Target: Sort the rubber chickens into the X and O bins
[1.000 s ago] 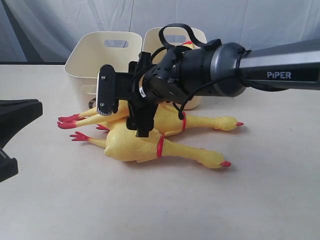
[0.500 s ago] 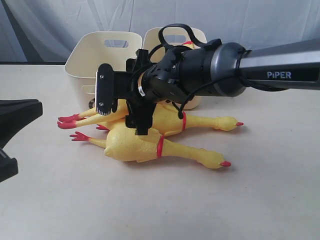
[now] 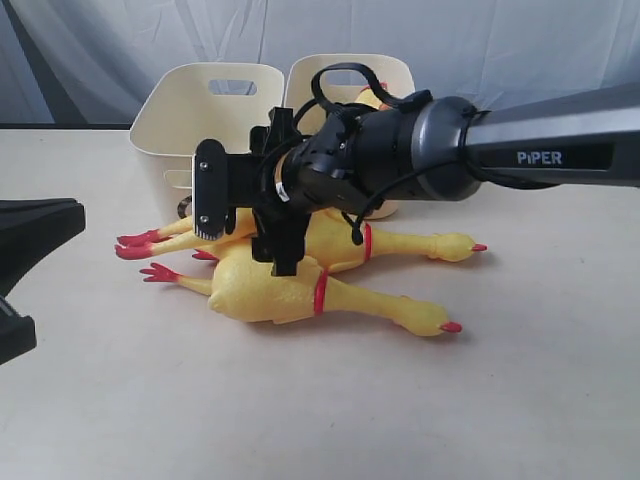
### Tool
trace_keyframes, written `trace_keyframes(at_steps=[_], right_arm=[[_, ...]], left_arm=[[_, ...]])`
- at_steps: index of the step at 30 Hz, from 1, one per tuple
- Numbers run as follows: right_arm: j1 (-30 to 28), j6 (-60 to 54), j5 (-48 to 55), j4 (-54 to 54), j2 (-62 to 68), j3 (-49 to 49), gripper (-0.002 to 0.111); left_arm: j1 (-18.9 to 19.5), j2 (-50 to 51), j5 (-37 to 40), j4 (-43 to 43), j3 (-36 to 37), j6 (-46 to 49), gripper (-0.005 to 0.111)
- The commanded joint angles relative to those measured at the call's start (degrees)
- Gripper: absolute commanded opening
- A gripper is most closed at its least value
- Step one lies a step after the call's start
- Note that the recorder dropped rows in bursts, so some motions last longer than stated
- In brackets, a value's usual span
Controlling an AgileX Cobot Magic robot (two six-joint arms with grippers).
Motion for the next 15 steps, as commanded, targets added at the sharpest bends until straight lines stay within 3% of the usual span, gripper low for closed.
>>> trace_keyframes(at_steps=[1, 9, 15], right_arm=[[-0.18, 0.10, -2.69, -0.25, 0.80, 0.06, 0.086], [-0.18, 0.10, -3.19, -0.25, 1.91, 0.06, 0.086], [-0.18, 0.10, -2.84, -0.25, 1.91, 0.06, 0.071]], left_arm=[[-0.03, 0.18, 0.09, -0.05, -0.31, -0.10, 0.000], [-0.03, 0.18, 0.09, -0.05, -0.31, -0.10, 0.000], [-0.03, 0.18, 0.09, -0.05, -0.31, -0.10, 0.000]])
